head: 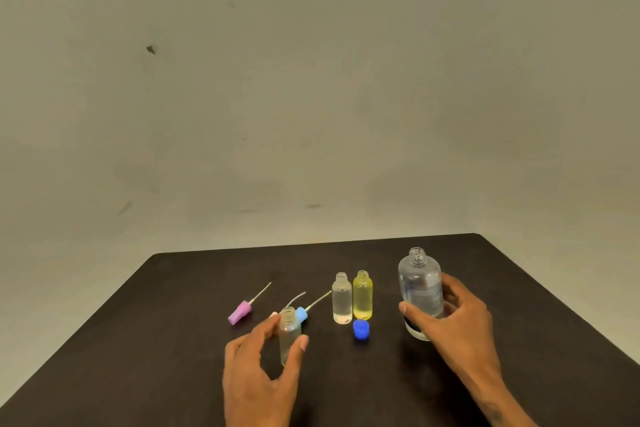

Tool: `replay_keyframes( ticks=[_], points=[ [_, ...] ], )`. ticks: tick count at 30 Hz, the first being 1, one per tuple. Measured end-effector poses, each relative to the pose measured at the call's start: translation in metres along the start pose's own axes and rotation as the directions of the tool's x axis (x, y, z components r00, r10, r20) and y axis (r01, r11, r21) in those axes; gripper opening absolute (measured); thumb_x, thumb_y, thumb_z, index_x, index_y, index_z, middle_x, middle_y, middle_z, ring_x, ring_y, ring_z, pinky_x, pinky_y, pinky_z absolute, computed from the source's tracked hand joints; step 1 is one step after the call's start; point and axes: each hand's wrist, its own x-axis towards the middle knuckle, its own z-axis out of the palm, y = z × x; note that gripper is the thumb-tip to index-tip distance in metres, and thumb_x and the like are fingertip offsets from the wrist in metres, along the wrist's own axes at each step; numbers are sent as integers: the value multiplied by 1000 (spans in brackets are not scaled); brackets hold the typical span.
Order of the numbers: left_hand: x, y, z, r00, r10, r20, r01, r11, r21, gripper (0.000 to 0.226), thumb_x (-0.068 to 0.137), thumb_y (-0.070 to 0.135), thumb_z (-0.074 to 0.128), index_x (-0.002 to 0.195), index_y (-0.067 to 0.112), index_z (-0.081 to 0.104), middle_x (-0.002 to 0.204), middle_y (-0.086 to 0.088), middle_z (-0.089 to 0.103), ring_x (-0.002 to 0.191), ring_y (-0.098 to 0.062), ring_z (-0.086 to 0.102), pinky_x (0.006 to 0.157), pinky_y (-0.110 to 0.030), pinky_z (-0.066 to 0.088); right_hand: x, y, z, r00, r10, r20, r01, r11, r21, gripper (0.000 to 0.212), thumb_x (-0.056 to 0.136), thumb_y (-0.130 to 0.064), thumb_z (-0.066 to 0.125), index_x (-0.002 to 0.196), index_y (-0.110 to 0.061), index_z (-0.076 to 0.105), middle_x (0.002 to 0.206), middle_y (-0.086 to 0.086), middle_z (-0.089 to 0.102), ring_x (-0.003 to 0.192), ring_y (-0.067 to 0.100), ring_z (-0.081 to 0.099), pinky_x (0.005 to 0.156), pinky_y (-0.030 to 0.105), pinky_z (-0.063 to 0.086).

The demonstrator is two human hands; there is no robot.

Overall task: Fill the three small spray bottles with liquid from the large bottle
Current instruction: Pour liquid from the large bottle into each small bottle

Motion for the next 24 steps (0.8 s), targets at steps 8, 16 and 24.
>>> replay_keyframes(
  ticks=[8, 16, 24],
  points=[
    [-11, 31, 44, 956, 249, 155, -228, 964, -137, 48, 75, 54, 86, 112, 61, 55, 101, 34, 60, 108, 3, 59, 90, -22, 52, -1, -8, -1, 993, -113, -36, 109, 988, -111, 80, 65, -26, 102, 135, -29, 63, 112, -17, 65, 96, -8, 62, 75, 4, 44],
    [-3, 16, 45, 948, 284, 140, -261, 952, -162, 47, 77, 57, 78, 122, 49, 67, 109, 25, 68, 107, -2, 61, 83, -11, 49, -2, -4, 0, 934, -353, 47, 351, 890, -291, 83, 66, -22, 102, 139, -20, 64, 131, -1, 69, 118, 21, 68, 103, 43, 58],
    [-2, 16, 43, 964, 186, 193, -138, 962, -237, 41, 81, 48, 85, 119, 48, 68, 100, 21, 71, 101, 0, 64, 80, -15, 53, 0, -1, 3, 849, -518, 105, 514, 764, -390, 87, 63, -15, 102, 141, -11, 64, 134, 7, 69, 123, 29, 66, 102, 58, 57]
  ],
)
